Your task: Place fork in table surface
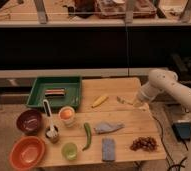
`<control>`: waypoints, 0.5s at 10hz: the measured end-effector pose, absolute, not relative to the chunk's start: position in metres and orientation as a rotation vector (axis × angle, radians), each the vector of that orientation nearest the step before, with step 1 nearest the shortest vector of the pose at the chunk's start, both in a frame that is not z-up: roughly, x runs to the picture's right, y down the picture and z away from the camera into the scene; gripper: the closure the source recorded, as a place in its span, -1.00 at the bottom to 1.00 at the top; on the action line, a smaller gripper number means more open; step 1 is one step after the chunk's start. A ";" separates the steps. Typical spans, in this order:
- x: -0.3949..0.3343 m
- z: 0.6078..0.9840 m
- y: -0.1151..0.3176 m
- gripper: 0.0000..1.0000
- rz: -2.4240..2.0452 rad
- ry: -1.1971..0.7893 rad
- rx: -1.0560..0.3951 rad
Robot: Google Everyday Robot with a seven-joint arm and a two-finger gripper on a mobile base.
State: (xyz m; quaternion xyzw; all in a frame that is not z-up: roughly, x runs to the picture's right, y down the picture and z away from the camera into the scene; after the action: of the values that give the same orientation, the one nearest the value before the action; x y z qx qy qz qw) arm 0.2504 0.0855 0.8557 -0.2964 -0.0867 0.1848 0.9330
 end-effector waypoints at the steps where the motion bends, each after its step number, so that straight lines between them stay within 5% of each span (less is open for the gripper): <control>1: 0.246 0.845 0.084 1.00 0.371 -0.174 -0.604; 5: 0.225 0.778 0.066 1.00 0.343 -0.155 -0.600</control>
State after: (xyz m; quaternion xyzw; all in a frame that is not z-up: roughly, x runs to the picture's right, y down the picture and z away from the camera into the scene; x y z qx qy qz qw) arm 0.2255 0.0661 0.7779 -0.2937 -0.0760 0.1677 0.9380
